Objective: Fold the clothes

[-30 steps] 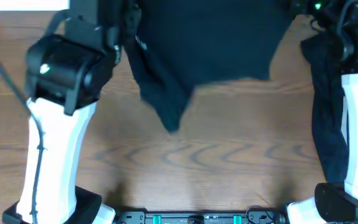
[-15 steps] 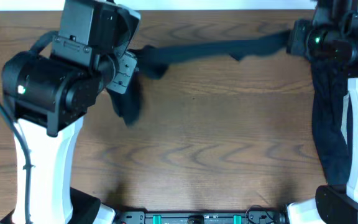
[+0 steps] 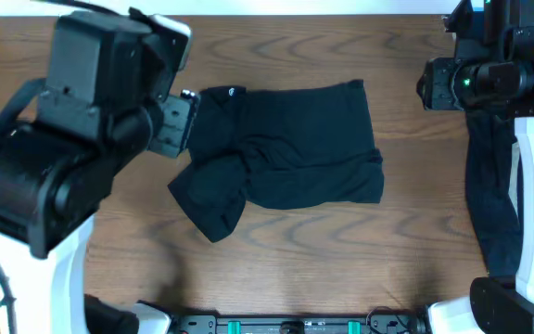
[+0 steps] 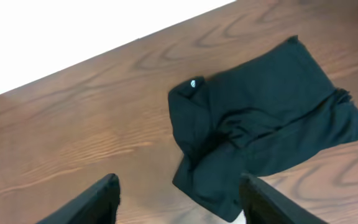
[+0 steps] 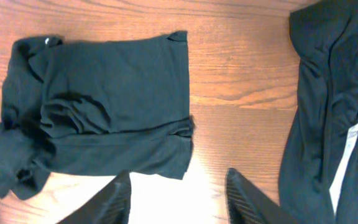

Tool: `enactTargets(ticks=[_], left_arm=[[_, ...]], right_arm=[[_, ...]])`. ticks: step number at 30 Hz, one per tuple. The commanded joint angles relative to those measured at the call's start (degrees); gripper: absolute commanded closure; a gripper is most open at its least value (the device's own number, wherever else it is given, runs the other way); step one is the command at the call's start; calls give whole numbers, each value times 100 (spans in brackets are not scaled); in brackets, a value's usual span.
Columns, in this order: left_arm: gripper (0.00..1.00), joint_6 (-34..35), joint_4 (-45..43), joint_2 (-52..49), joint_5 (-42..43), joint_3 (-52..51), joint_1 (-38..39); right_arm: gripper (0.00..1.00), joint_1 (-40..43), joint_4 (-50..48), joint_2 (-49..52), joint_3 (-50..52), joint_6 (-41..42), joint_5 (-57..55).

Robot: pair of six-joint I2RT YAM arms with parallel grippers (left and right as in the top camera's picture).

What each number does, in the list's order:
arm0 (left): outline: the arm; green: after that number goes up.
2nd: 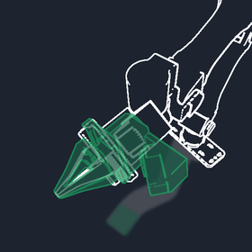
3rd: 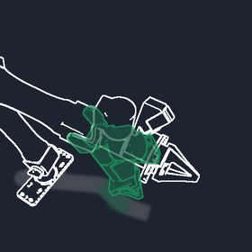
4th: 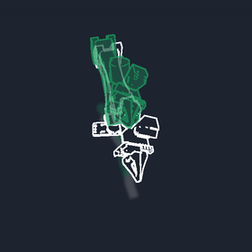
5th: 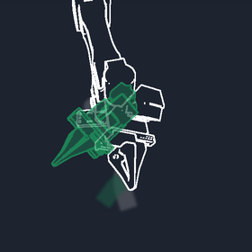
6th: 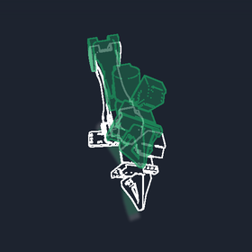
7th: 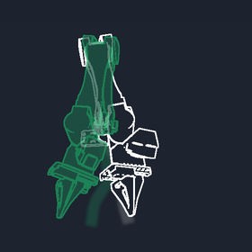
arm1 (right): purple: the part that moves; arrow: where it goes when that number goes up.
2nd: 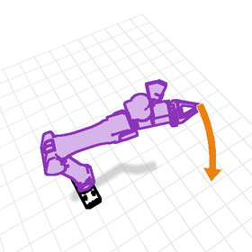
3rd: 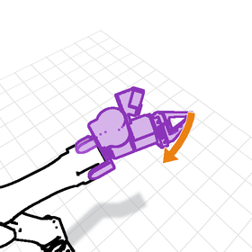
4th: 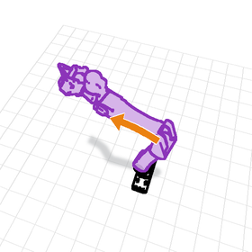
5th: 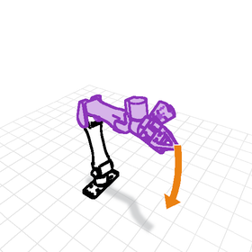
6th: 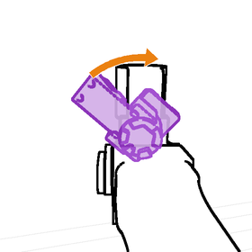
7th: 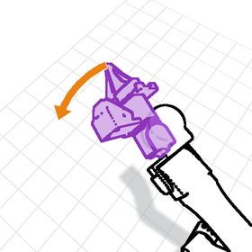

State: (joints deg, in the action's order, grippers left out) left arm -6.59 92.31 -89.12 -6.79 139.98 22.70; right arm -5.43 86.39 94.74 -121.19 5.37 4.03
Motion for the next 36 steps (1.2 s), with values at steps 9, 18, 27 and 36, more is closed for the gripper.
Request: enactTargets(ticks=[9,18,27,36], left_arm=[[32,1200,446,42,-1231,-267,-660],[25,1139,446,39,487,-780,-2240],[25,323,-326,-385,2011,-2677,-2391],[26,42,-588,-1158,2638,-4098,-2385]], right_arm=[[30,-63,52,83,138,-24,149],[27,-66,374,702,387,101,544],[41,-181,-538,1615,1108,267,997],[33,-549,-695,1982,1919,-98,949]])
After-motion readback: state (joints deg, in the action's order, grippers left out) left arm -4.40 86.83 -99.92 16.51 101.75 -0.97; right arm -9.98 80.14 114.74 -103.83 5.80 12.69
